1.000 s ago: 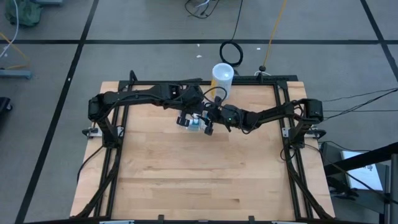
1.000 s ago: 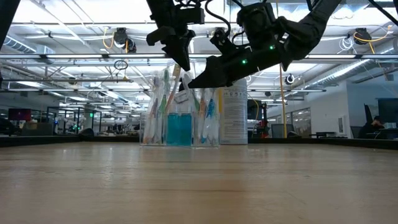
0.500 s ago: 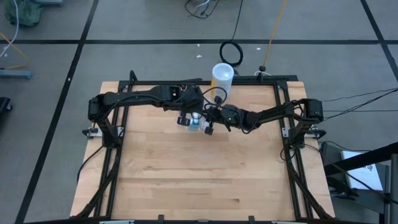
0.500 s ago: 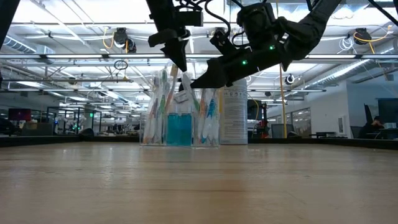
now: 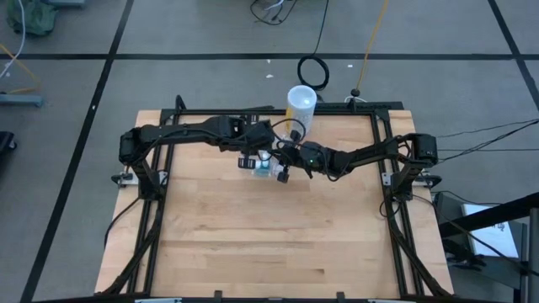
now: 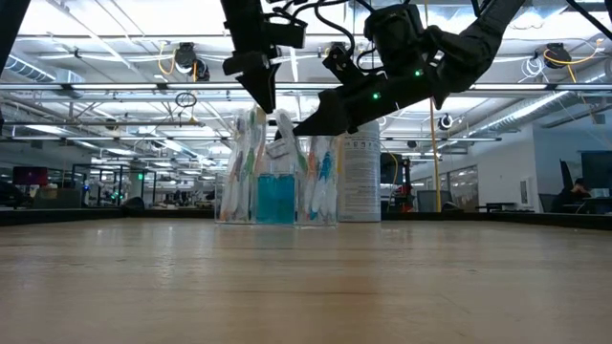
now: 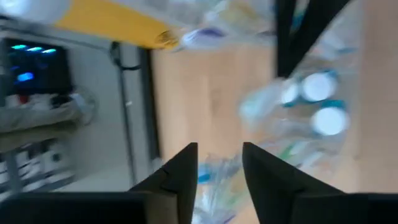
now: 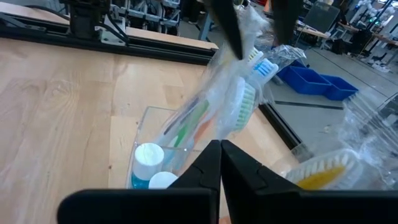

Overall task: Pick & Place toothbrushing station
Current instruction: Adjust the toothbrushes into the transparent organizer

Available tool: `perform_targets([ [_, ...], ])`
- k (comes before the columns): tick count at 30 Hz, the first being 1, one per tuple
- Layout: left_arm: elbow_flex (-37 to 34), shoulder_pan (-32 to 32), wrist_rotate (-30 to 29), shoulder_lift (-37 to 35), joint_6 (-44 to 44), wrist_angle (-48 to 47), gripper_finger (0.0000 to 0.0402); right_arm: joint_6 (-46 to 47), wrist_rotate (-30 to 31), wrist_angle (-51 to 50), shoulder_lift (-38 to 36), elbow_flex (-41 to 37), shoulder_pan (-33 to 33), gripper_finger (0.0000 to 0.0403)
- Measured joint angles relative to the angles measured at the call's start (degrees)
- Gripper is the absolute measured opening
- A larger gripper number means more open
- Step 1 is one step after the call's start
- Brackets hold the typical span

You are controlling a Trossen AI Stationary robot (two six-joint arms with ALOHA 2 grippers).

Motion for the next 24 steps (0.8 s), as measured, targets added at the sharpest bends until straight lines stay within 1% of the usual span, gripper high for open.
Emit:
perform_targets([
  [3,0.00,-0.49,-4.38,0.00,0.15,0.00,0.0148,-0.02,0.02,0.00,0.00,0.00,0.00,0.0001],
  [5,-0.04,-0.63,-4.24,-0.41,0.16,-0.12,0.0157,-0.02,0.04,-0.02,-0.01,0.00,0.00,0.0000],
  [10,-0.04,0.36,3.76,-2.81,0.18,-0.85,0.0165,-0.71,0.07,-0.39,-0.48,0.00,0.18,0.0000],
  [15,-0.04,1.75,4.31,-5.78,-0.07,-0.81,0.0156,-5.79,0.10,-0.57,-1.04,-0.01,1.43,0.0000],
  [18,-0.04,2.54,6.60,-7.09,-0.45,-0.62,0.0153,-7.49,0.17,0.21,-1.40,0.00,2.25,0.0000],
  [20,-0.04,2.63,9.63,-7.52,-0.47,-0.41,0.0153,-8.77,1.08,-0.04,-1.55,-0.01,2.70,0.0000],
  [24,-0.04,2.51,19.95,-7.52,-1.37,-0.23,0.0152,-10.75,1.71,0.31,-2.25,0.02,3.49,0.0000],
])
